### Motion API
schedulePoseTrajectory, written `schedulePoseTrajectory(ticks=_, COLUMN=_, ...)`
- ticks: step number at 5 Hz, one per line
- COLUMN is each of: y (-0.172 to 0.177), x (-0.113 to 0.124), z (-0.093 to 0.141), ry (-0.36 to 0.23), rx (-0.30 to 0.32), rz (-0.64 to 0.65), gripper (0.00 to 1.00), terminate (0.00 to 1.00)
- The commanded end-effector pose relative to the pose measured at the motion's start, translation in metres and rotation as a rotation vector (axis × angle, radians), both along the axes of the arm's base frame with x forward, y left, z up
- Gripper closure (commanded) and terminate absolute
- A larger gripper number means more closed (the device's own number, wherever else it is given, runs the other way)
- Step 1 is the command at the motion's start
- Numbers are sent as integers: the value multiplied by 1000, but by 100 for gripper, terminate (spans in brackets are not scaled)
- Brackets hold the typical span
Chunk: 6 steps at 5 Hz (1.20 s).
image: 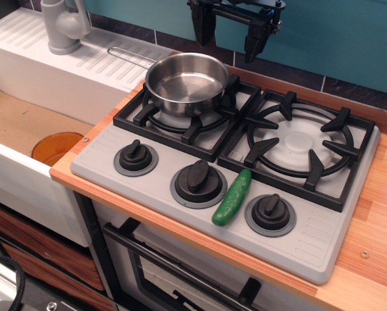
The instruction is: Put pot or pan on stove and put pickle in pot or pan
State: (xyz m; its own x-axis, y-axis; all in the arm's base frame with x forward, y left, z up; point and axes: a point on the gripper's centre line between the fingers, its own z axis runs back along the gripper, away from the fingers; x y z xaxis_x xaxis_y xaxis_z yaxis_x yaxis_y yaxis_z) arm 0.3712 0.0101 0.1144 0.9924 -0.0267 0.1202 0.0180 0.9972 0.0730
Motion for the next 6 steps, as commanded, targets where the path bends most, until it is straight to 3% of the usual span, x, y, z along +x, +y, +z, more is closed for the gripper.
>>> schedulePoseTrajectory(ticks=1, y=0, x=0, z=0, ry=0, rx=0, rz=0, gripper=0, terminate=0)
schedulePoseTrajectory(ticks=5, y=2, x=-15, z=-57, ry=-84, rx=-15, rz=4, gripper=0, terminate=0)
schedulePoseTrajectory(ticks=6, y=1, x=-13, z=-58, ry=-70, rx=6, rz=4, gripper=100, terminate=0)
